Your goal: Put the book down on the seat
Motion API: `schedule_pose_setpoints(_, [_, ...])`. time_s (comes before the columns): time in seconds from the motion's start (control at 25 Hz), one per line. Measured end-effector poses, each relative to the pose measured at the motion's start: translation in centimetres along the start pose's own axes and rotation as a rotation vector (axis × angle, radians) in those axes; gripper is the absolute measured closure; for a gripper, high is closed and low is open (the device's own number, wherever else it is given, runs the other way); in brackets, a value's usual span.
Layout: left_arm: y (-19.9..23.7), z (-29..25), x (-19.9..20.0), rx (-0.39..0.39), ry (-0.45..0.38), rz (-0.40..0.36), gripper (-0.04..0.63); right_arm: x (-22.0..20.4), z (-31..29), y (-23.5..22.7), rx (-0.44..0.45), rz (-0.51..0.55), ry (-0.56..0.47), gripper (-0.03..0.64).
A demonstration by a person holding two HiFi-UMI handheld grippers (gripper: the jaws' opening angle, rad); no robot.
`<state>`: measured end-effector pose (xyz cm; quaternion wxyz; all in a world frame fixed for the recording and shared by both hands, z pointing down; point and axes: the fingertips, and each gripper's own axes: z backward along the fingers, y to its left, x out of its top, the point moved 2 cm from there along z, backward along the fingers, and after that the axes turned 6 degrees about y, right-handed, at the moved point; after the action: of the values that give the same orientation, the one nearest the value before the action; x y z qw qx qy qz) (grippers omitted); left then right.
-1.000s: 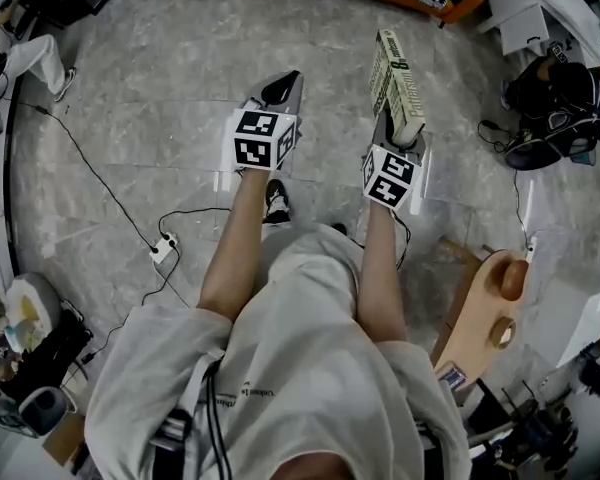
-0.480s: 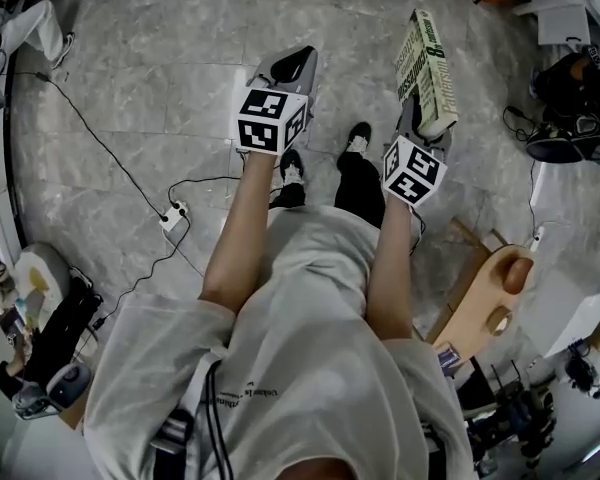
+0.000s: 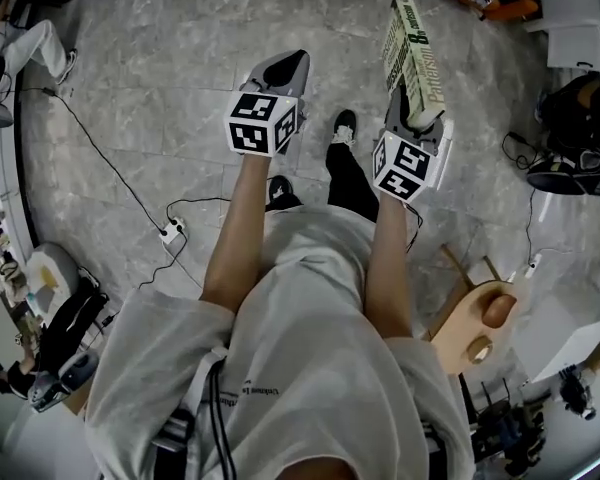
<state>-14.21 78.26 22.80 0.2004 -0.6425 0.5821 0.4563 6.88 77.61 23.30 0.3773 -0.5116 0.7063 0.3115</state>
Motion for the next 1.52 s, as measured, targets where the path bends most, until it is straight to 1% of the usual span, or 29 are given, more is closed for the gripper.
schedule_pose_setpoints(0.12, [-0.3,-3.1,2.5,0.037,0.01,0.031,0.588,2.3,-2.8,-2.2,0.037,0.001,0.005,0.46])
schedule_pose_setpoints(0.24, [-0.8,-5.7,4.8,0.052,0.005,0.03,0.589,3.7,-5.1,-4.0,0.053,-0.009,0.004,0.46])
schedule_pose_setpoints(0.4, [-1.9,-8.2,6.4,0.046,0.014,0.009,0.588,3.2,-7.3,-6.6,0.054,-0.039,0.038,0.46])
schedule_pose_setpoints(0.52, [-2.3,-10.2,8.2,0.033,0.001,0.01,0.588,4.0,-9.1,-8.3,0.042,-0.053,0.036,0.46])
schedule_pose_setpoints(0.8, [-1.6,-14.3,10.7,0.011,-0.011,0.009,0.589,6.6,-13.0,-8.8,0.048,-0.012,0.025,0.46])
schedule_pose_setpoints(0.92, [-1.5,-16.9,12.4,-0.004,-0.015,-0.008,0.588,8.0,-15.3,-9.6,0.031,-0.008,0.024,0.46])
schedule_pose_setpoints(1.08, [-0.2,-20.4,15.0,-0.025,0.001,-0.045,0.588,10.3,-19.0,-10.3,0.009,0.003,0.032,0.46])
schedule_pose_setpoints(1.36, [3.4,-27.0,20.9,-0.066,0.017,-0.067,0.588,15.6,-25.9,-11.1,-0.035,0.006,0.045,0.46])
schedule_pose_setpoints(1.52, [5.7,-30.9,23.7,-0.089,0.029,-0.074,0.589,17.8,-30.0,-11.2,-0.045,0.006,0.06,0.46])
